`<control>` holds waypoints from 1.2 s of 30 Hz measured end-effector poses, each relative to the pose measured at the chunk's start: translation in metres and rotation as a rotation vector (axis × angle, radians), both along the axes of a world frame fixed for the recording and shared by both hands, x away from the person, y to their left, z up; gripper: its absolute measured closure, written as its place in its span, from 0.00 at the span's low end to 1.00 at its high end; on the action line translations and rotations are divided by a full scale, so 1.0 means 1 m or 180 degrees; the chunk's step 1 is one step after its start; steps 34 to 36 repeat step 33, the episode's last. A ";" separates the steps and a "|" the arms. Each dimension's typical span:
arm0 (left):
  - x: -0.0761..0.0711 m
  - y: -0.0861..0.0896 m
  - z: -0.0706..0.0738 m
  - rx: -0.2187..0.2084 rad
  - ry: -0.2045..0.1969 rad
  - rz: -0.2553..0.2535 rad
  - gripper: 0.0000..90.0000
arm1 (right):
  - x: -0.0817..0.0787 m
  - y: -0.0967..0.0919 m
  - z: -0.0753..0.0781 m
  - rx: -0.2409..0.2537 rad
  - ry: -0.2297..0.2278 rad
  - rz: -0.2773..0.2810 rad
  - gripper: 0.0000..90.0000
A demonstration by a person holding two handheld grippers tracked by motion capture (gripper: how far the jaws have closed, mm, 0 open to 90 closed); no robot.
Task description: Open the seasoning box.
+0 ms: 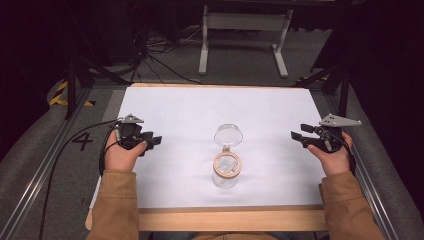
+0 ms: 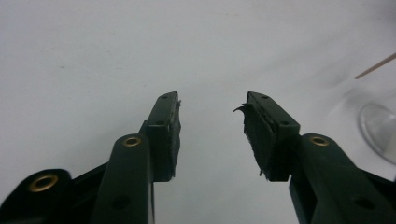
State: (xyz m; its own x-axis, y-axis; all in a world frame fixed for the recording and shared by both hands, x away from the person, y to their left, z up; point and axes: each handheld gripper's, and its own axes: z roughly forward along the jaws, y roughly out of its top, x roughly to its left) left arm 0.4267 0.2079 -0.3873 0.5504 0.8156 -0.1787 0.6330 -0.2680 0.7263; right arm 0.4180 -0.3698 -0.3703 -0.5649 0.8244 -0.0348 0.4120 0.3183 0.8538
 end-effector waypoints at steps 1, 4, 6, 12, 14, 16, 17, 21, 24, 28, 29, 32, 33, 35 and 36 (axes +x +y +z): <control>0.002 0.000 -0.002 0.0015 -0.0014 0.0010 0.56 | 0.001 -0.003 -0.005 -0.0024 -0.0030 -0.0024 0.49; 0.008 0.001 -0.014 0.0009 -0.0044 0.0031 0.44 | 0.005 -0.008 -0.017 -0.0081 -0.0039 -0.0093 0.48; 0.010 0.003 -0.017 -0.0002 -0.0020 0.0005 0.43 | 0.007 -0.010 -0.023 -0.0088 0.0011 -0.0116 0.48; 0.014 0.003 -0.033 -0.0070 -0.0084 0.0023 0.42 | 0.016 -0.017 -0.047 -0.0077 0.0254 -0.0136 0.48; 0.016 -0.001 -0.040 -0.0071 -0.0070 0.0014 0.42 | 0.018 -0.018 -0.053 -0.0100 0.0289 -0.0129 0.48; 0.018 -0.004 -0.045 0.0038 -0.0021 -0.0052 0.41 | 0.020 -0.019 -0.060 -0.0121 0.0361 -0.0139 0.48; 0.018 -0.007 -0.048 0.0086 -0.0005 -0.0054 0.41 | 0.021 -0.018 -0.062 -0.0125 0.0373 -0.0128 0.48; 0.018 -0.015 -0.055 0.0160 0.0001 -0.0139 0.42 | 0.022 -0.018 -0.069 -0.0157 0.0458 -0.0102 0.47; 0.019 -0.019 -0.058 0.0168 0.0078 -0.0206 0.41 | 0.023 -0.017 -0.072 -0.0183 0.0512 -0.0077 0.47; 0.019 -0.018 -0.058 0.0146 0.0098 -0.0204 0.40 | 0.022 -0.015 -0.071 -0.0170 0.0487 -0.0059 0.47; 0.019 -0.018 -0.057 0.0118 0.0098 -0.0195 0.40 | 0.022 -0.015 -0.070 -0.0177 0.0480 -0.0061 0.47; 0.020 -0.017 -0.057 0.0132 0.0083 -0.0169 0.39 | 0.021 -0.014 -0.068 -0.0152 0.0446 -0.0067 0.47; 0.020 -0.017 -0.057 0.0132 0.0083 -0.0169 0.39 | 0.021 -0.014 -0.067 -0.0146 0.0431 -0.0065 0.46; 0.020 -0.017 -0.057 0.0132 0.0083 -0.0169 0.39 | 0.021 -0.014 -0.067 -0.0146 0.0431 -0.0065 0.46; 0.020 -0.017 -0.057 0.0132 0.0083 -0.0169 0.39 | 0.021 -0.014 -0.067 -0.0146 0.0431 -0.0065 0.46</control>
